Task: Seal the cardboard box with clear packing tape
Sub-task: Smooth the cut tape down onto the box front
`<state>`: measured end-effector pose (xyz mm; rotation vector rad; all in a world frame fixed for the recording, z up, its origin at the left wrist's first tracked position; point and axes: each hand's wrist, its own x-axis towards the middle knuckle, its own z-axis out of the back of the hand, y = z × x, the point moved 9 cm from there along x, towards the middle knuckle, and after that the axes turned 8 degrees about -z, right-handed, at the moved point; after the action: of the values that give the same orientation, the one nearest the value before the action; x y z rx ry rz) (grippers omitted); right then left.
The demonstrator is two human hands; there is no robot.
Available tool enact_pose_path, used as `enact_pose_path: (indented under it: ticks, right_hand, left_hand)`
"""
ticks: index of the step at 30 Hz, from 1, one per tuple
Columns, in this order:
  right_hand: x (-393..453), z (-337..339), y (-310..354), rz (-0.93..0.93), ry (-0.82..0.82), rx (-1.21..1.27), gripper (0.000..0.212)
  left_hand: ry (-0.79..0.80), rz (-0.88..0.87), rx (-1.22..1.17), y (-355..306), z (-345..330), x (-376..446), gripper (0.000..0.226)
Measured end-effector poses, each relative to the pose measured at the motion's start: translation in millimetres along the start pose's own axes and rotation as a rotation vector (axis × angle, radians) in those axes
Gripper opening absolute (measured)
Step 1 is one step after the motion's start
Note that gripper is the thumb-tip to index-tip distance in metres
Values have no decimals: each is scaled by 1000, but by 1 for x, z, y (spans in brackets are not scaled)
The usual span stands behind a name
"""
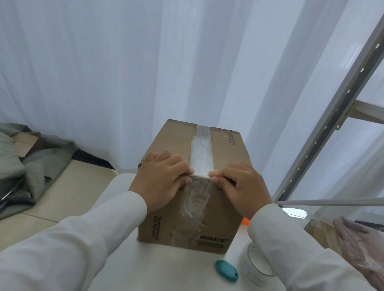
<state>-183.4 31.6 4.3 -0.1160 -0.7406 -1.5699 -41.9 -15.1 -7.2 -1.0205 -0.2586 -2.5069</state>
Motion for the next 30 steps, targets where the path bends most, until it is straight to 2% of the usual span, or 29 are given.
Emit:
enact_pose_path:
  ticks: [3,7,9,11,19,22,25,28,30]
  right_hand:
    - [4,2,7,-11,40,11,28]
    - [6,-42,37,54,409,-96,45]
    - [15,-55,39,-17,554,-92,49]
    - [27,-62,37,-81,622,-99,51]
    - [84,-94,14,-180,602,-295,43]
    - [102,-102,0,-251,558,-336,60]
    - [113,-106,-10,-320,513,-324,66]
    - [114,-110,-10,-380,523,-194,76]
    - [113,-101,-10,-380,529,-124,74]
  left_hand:
    - [-28,41,-84,5,4,1,28]
    - [-46,68,-76,3,8,1,27]
    - [-60,76,-103,2,10,0,25]
    - [-54,88,-140,1,10,-1,24]
    - [-48,104,-162,4,6,-2,24]
    - [-61,108,-164,4,5,-2,23]
    - [-71,97,-155,4,4,-2,23]
    - [-65,89,-121,5,2,-2,22]
    - [-60,78,-64,3,1,-2,23]
